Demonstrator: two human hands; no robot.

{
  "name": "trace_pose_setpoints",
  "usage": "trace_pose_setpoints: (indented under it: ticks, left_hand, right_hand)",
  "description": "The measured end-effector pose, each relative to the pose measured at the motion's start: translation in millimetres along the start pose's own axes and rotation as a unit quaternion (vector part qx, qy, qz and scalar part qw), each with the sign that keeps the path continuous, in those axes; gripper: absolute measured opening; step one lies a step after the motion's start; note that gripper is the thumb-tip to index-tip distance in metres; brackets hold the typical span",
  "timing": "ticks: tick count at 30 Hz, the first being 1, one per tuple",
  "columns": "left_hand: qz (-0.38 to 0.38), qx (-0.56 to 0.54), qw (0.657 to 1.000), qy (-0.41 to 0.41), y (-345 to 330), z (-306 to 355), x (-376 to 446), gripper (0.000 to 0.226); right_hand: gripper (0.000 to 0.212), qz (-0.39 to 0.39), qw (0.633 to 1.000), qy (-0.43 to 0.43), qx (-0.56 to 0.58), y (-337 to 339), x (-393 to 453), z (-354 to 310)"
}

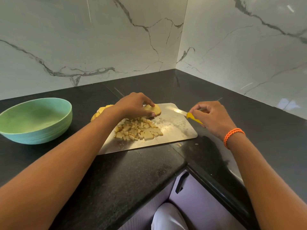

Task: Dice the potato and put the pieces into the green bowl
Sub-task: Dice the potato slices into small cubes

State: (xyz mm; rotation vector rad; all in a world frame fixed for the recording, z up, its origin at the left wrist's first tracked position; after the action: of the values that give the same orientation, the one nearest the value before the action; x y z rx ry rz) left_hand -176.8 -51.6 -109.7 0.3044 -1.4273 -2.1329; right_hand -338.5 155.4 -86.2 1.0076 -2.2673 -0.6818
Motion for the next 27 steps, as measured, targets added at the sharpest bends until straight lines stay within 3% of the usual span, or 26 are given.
trace_pose_setpoints:
  ticks: [3, 8, 13, 21, 27]
  left_hand:
    - [0.009, -0.01, 1.0, 0.006, -1, -2, 1, 0.046]
    - [0.018, 0.03, 0.999, 0.013, -4, -5, 5, 0.058]
    - [0.035, 0.033, 0.999, 0.009, -3, -7, 1, 0.064]
    - [0.023, 0.083, 0.996, 0.01, -8, 4, -5, 0.056]
    - [0.057, 0.082, 0.995, 0.016, -9, 7, -12, 0.055]
  right_hand:
    - [0.009, 0.051, 0.998, 0.032, -0.031, -7, -4, -9]
    - [0.033, 0.029, 0.979, 0.093, -0.178, -56, -19, -36]
    - [0.035, -0.006, 0.957, 0.107, -0.27, -72, -26, -51]
    - [0.037, 0.008, 0.959, 0.089, -0.27, -69, -26, -51]
    - [0.039, -0.018, 0.959, 0.082, -0.272, -73, -28, -50]
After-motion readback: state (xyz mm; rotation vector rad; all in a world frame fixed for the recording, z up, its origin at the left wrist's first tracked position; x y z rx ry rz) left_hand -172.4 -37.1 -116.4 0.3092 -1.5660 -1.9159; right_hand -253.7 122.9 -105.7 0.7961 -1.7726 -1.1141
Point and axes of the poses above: each hand's wrist, its own x-axis towards the middle knuckle, its own y-axis out of the back of the hand, z = x × y, the point moved 7 cm from there along x, towards the middle knuckle, and after that the axes turned 1 degree about -x, right-handed, at the moved point
